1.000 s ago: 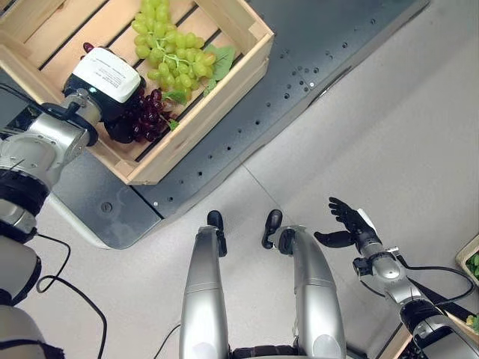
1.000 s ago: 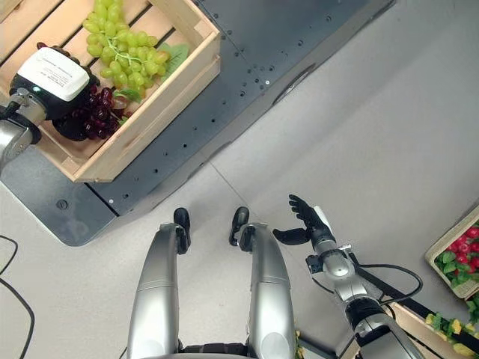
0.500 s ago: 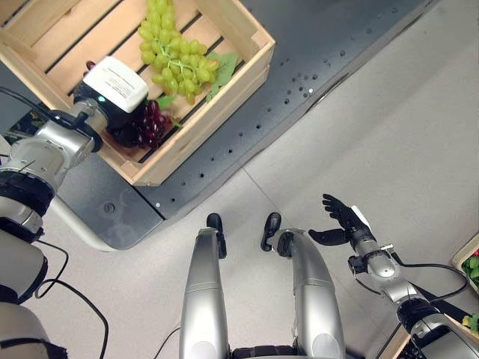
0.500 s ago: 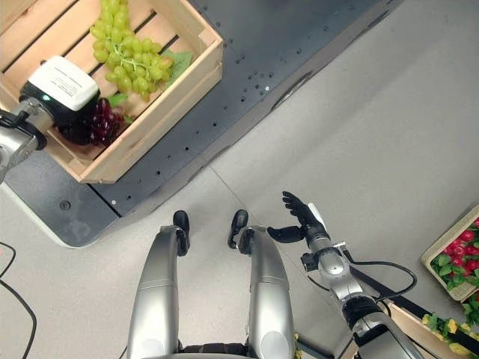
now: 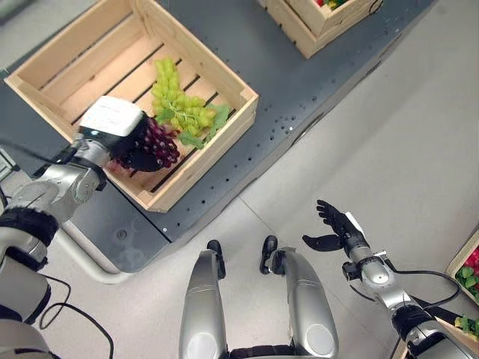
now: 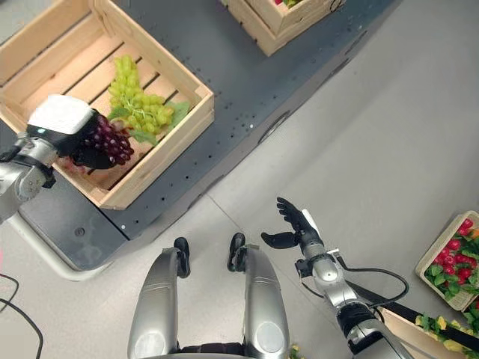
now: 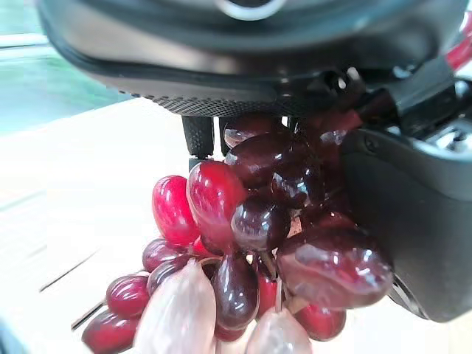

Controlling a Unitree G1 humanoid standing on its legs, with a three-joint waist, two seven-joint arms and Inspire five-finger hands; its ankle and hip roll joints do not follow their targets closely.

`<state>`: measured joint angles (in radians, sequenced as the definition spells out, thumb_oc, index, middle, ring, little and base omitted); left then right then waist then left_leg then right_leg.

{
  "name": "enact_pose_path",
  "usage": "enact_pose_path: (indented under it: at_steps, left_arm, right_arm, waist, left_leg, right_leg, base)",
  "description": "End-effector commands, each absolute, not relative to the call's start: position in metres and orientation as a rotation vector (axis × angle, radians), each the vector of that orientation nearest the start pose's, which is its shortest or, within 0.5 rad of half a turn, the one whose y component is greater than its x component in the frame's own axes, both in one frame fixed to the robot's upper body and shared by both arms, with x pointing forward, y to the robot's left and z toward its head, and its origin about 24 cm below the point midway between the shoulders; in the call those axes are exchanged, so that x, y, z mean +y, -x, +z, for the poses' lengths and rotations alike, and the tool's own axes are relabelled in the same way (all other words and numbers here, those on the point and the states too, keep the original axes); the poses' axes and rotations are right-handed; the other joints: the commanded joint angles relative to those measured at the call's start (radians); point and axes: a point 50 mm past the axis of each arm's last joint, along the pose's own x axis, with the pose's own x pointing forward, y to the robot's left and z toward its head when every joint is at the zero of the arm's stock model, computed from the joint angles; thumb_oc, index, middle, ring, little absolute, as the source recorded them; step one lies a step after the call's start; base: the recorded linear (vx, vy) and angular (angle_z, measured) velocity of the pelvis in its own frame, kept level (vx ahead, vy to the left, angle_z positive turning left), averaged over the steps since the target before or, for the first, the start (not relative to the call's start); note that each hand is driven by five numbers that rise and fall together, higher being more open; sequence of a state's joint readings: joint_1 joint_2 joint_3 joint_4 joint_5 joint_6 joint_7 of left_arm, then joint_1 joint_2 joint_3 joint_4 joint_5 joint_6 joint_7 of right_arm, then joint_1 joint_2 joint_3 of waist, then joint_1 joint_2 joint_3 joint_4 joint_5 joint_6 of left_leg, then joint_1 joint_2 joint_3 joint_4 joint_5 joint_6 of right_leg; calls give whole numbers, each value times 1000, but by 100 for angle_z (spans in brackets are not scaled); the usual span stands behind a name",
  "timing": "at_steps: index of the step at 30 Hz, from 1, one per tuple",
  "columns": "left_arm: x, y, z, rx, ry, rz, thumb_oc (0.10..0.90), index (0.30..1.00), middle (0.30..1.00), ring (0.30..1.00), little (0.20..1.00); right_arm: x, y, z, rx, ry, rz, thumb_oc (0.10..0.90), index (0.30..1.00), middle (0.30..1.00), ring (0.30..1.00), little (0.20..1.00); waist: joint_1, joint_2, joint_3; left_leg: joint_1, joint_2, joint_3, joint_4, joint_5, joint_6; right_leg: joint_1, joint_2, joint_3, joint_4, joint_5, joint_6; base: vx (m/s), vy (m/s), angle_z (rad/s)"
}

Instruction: Pick up the fruits from the basket on one side to the basket on the other side

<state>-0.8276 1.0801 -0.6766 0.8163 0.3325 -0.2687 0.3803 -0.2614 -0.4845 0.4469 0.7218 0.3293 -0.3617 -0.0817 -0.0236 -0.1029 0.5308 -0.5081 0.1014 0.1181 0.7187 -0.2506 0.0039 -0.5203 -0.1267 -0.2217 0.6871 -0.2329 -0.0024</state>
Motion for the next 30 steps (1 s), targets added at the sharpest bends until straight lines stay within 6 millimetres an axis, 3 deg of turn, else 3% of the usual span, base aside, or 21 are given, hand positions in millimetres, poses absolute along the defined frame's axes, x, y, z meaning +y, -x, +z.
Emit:
enact_pose_path:
  at_steps: [1,4,5,7,9,11,12,13,14,19,24,27,30]
  left_arm:
    - [347,-332,248,-451,-1147,576,400,300,300,300,300]
    - [338,-332,232,-458,-943,596,400,300,300,300,300]
    - [331,-332,222,-463,-810,597,400,300,300,300,300]
    - [326,-334,218,-466,-717,597,400,300,300,300,300]
    - [319,-339,214,-470,-553,587,400,300,300,300,300]
    - [314,-343,214,-480,-452,577,400,300,300,300,300]
    - [314,-343,214,-480,-451,577,400,300,300,300,300]
    - [309,-347,213,-483,-331,554,400,300,300,300,300]
    - [308,-349,212,-476,-280,540,400,300,300,300,300]
    - [296,-361,208,-421,-85,401,400,300,300,300,300]
    - [276,-373,217,-419,28,256,400,300,300,300,300]
    - [250,-379,231,-454,38,123,400,300,300,300,300]
    - [235,-381,247,-503,31,27,400,300,300,300,300]
  right_arm:
    - [-231,-283,18,-16,249,-59,800,900,900,900,900]
    - [-224,-301,45,-117,171,-108,800,900,900,900,900]
    - [-210,-317,70,-204,139,-109,800,900,900,900,900]
    - [-197,-328,88,-265,124,-93,800,900,900,900,900]
    - [-174,-342,121,-385,59,-6,800,900,900,900,900]
    - [-157,-347,143,-473,42,65,800,900,900,900,900]
    - [-157,-347,143,-473,42,65,800,900,900,900,900]
    - [-140,-348,163,-550,18,148,800,900,900,900,900]
    - [-134,-350,171,-567,16,184,800,900,900,900,900]
    - [-105,-356,184,-460,13,548,800,900,900,900,900]
    - [-98,-366,188,-358,4,636,800,900,900,900,900]
    - [-92,-372,198,-290,-91,699,800,900,900,900,900]
    - [-85,-376,195,-166,-175,747,800,900,900,900,900]
  waist:
    - [37,68,-24]
    - [51,89,-49]
    - [60,107,-69]
    - [66,120,-87]
    - [75,134,-117]
    - [80,140,-137]
    - [80,141,-136]
    - [87,146,-171]
    - [89,147,-184]
    - [99,137,-274]
    - [114,128,-335]
    - [125,123,-382]
    - [130,122,-408]
  left_leg:
    - [150,-57,23,-174,33,46]
    - [213,-71,16,-211,38,43]
    - [238,-78,18,-235,55,45]
    - [267,-85,14,-259,60,42]
    - [314,-96,4,-302,68,35]
    - [341,-103,-4,-326,73,32]
    - [342,-103,-4,-326,74,32]
    - [374,-110,-10,-357,78,28]
    - [391,-112,-13,-373,80,26]
    - [489,-123,-35,-480,106,11]
    - [537,-123,-43,-540,124,0]
    - [573,-123,-60,-615,157,-10]
    - [596,-120,-65,-673,180,-18]
  right_leg:
    - [141,-53,4,-61,38,53]
    - [198,-61,-2,-92,34,52]
    - [225,-66,-14,-117,38,38]
    - [254,-67,-20,-139,34,36]
    - [310,-67,-33,-185,31,32]
    - [341,-67,-43,-212,32,31]
    - [342,-67,-43,-213,32,31]
    - [385,-66,-61,-256,36,31]
    - [406,-63,-68,-279,39,32]
    - [540,-45,-98,-438,77,45]
    - [602,-42,-127,-513,112,57]
    - [643,-30,-137,-591,153,69]
    - [665,-20,-141,-648,180,76]
  base:
    - [52,-6,1]
    - [44,0,3]
    - [22,12,4]
    - [44,12,6]
    - [57,-13,5]
    - [26,-23,4]
    - [37,-56,6]
    - [47,-64,6]
    - [60,-100,7]
    - [60,-121,10]
    - [49,-126,13]
    - [5,-154,14]
    - [-4,-137,-2]
